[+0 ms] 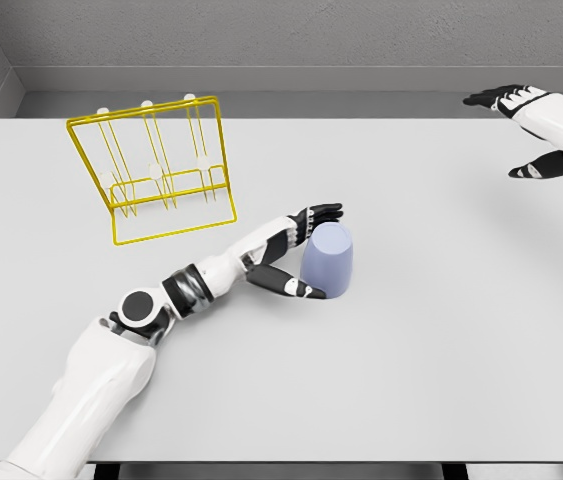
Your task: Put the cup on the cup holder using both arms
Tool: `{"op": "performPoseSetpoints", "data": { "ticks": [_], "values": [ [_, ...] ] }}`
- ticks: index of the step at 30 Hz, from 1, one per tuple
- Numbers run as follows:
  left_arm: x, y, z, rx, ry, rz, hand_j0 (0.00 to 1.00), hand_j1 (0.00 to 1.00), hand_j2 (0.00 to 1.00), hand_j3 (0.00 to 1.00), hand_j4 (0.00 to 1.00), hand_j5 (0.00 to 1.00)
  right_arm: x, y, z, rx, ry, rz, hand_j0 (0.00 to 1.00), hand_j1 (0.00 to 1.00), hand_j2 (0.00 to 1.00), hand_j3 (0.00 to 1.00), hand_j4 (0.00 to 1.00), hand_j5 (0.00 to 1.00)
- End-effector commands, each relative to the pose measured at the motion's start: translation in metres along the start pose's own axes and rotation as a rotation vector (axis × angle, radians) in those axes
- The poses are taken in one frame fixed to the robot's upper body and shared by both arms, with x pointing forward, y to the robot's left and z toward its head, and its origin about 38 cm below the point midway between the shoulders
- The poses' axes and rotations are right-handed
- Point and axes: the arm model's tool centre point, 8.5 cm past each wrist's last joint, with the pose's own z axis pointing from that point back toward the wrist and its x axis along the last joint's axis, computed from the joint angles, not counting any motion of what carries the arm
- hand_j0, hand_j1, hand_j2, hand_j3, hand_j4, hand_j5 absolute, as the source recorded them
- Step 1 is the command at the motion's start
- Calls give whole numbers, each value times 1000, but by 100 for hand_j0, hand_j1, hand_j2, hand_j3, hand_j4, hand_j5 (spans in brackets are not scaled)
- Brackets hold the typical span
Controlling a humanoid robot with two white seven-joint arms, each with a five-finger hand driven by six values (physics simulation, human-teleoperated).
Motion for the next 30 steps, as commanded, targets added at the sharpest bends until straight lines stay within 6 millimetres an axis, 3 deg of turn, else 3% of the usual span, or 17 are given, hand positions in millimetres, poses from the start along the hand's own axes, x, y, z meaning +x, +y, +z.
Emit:
{"op": "performPoseSetpoints", "data": {
  "ticks": [1,24,30],
  "values": [
    [0,0,-1,1,-4,3,100,100,100,100,100,100,0,-1,0,-4,1,-5,100,100,100,100,100,100],
    [-3,-6,-7,1,-8,25,100,100,100,100,100,100,1,1,-1,1,-3,-7,100,100,100,100,100,100],
    [-2,-8,-10,-1,-15,28,73,73,73,73,73,73,1,1,-1,0,-3,-8,100,100,100,100,100,100]
  ]
}}
